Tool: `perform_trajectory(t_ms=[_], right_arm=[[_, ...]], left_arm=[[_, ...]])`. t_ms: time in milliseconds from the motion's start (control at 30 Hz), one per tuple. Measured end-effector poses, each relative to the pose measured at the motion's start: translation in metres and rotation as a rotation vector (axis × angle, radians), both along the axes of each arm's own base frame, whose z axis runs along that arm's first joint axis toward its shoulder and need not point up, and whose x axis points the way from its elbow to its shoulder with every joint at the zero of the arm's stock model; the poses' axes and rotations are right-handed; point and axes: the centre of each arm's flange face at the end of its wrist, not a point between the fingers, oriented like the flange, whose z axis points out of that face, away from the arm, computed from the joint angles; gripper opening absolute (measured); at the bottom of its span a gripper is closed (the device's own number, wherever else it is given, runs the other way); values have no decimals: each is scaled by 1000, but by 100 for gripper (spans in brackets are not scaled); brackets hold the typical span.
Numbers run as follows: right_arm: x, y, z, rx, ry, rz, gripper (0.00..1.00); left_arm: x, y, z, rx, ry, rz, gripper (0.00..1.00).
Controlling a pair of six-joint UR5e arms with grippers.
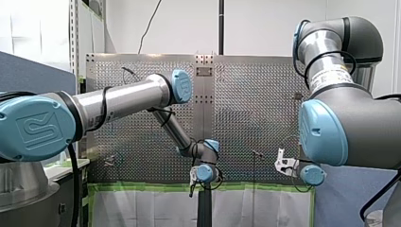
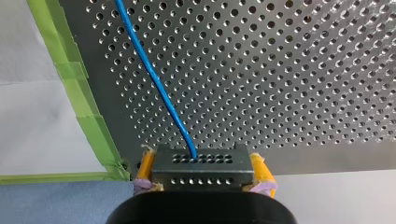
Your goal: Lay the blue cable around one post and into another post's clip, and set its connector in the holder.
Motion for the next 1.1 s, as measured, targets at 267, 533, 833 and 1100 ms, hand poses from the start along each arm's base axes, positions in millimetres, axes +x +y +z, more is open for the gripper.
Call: perform_trajectory(t_ms=[267, 533, 833, 1100], right_arm=[[-3, -1, 0, -1, 0, -6, 0], [-5, -3, 1, -6, 2, -12, 0], [-10, -8, 2, -14, 4, -30, 0], [-15, -10, 2, -18, 6, -48, 0]], left_arm=[[-1, -2, -1, 10, 1, -28, 35], [-2, -4, 0, 18, -1, -57, 37], [-4, -7, 0, 20, 0, -91, 37], [-8, -4, -4, 28, 9, -96, 37]])
